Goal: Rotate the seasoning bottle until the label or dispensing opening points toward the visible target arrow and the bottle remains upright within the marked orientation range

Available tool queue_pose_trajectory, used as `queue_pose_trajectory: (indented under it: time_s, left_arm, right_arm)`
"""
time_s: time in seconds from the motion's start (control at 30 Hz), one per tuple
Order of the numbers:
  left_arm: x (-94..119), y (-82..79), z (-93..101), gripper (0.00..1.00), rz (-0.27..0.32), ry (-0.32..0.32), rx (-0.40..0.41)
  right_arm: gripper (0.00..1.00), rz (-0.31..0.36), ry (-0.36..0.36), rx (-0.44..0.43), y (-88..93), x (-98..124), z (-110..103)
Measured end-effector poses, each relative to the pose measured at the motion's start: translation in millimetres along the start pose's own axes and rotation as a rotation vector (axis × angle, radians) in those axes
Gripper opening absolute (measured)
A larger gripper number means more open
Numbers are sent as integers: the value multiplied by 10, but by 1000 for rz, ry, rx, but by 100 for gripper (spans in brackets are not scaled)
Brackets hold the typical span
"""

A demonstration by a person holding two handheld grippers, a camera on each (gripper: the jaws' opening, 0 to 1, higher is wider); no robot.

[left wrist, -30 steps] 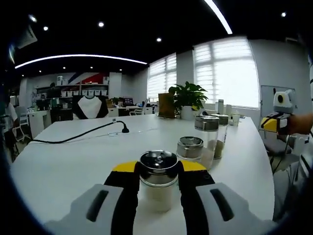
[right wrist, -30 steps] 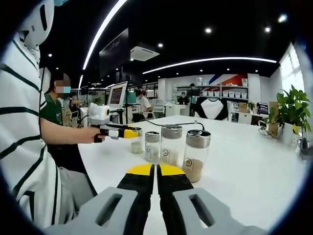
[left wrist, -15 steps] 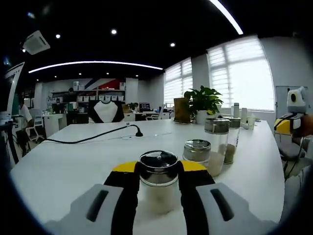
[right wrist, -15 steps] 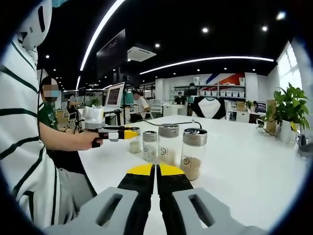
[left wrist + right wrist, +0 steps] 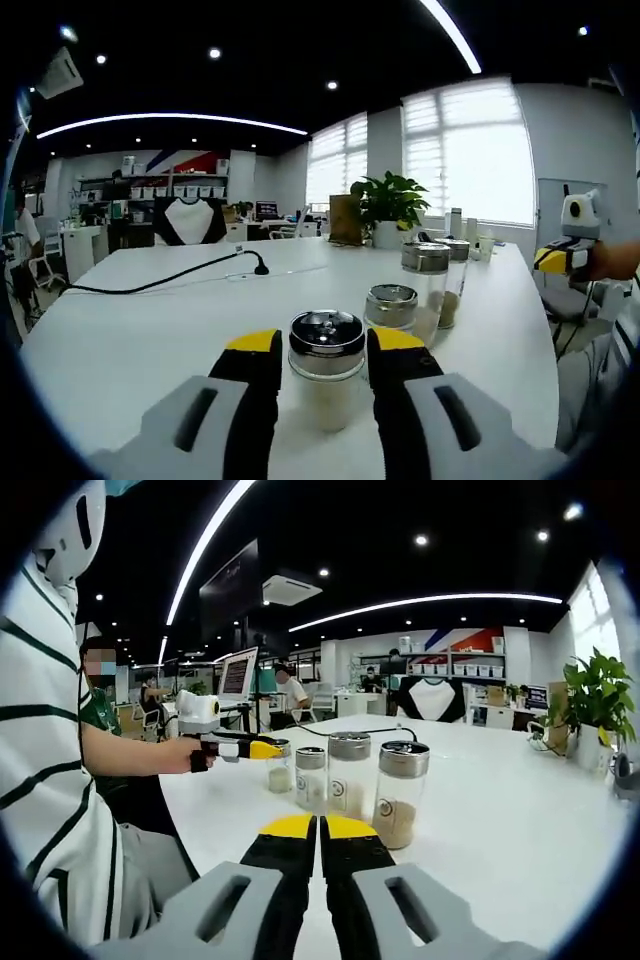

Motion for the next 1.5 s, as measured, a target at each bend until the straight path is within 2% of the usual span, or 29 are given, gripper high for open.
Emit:
queue_pose_trajectory:
  time_s: [0.07, 0.13, 0.27, 0.47, 0.67, 0.83, 1.0, 1.37, 1.5]
  left_arm:
    - [-16, -22, 16, 35, -5, 57, -14]
    - [-35, -24, -7, 36, -22, 62, -44]
    - [-72, -19, -21, 34, -41, 84, -51]
    - [-72, -7, -23, 33, -38, 89, -49]
    - [-67, 10, -22, 33, -31, 68, -42]
    - [-51, 35, -13, 33, -19, 26, 9]
    - [-50, 54, 16, 33, 19, -52, 55]
    - [-56, 73, 67, 33, 40, -218, 83]
    - [-59, 73, 73, 33, 43, -247, 79]
  right_arm:
    - [0, -2, -3, 2, -5, -8, -7]
    - [0, -4, -5, 5, -8, -10, -13]
    - [0, -3, -1, 5, -14, 3, -15]
    - [0, -5, 3, 6, -9, 15, -12]
    - [0, -10, -3, 13, -14, -5, -16]
    - [0, -8, -2, 18, -35, -9, -7]
    - [0, -13, 4, 17, -18, 5, 10]
    - [0, -11, 39, 3, 9, 22, 47]
    - [0, -8, 53, -4, 16, 31, 69]
Point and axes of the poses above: the point that each gripper's makers call its tool centre point, and the gripper's own axes: x roughly backward along the fingers, z roughly to its right, y roughly out of its underside, the point moved 5 cm from there along x, roughly backward along the fingers, and after that the axes turned 3 degrees about y, right-handed, at the moved point
